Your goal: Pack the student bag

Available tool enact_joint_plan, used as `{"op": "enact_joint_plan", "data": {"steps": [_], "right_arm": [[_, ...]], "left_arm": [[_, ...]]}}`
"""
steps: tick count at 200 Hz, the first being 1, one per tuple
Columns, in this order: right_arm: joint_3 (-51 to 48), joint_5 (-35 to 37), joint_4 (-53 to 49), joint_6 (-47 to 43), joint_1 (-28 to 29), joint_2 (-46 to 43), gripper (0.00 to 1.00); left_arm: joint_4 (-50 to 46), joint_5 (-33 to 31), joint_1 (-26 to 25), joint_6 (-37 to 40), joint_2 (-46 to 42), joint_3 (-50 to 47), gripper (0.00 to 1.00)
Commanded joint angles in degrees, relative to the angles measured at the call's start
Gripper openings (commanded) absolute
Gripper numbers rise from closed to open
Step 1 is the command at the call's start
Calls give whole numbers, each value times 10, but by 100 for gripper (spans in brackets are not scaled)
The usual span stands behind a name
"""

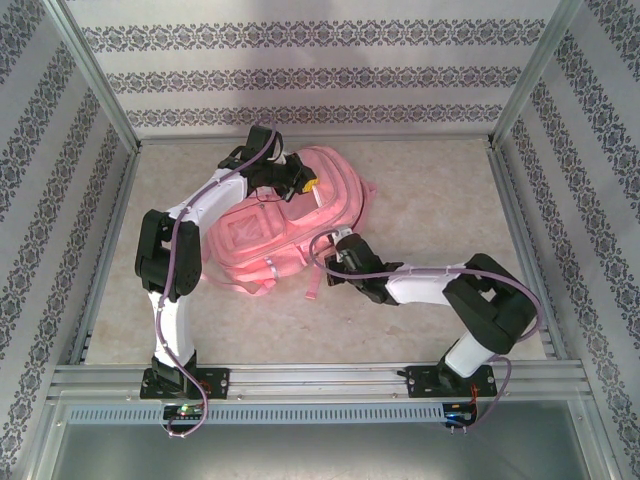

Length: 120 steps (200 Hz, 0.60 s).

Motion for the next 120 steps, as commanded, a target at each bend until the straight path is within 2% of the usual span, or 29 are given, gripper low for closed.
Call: {"op": "enact_joint_plan", "data": {"steps": [1,18,34,45,64,120], "right_arm": [[4,-21,-37,-30,-11,-22,0],[-1,-37,-40,-35,-17,-31,0],[-6,-78,-28,-42,-19,-33,0],[-6,-83,-26,-50,-9,-30,17],[-18,-62,4,-65,20,-30,30],[-9,30,25,-23,66,10,45]], "left_arm": [[-58,-9,15,32,0,20,11],[-68,-12,15,39,-5,21,14],[-67,-11,15,40,-6,18,11],[-61,-10,15,36,-8,15,7],[-56,-9,15,30,-8,14,4],[-55,-6,15,25,-2,23,2]]}}
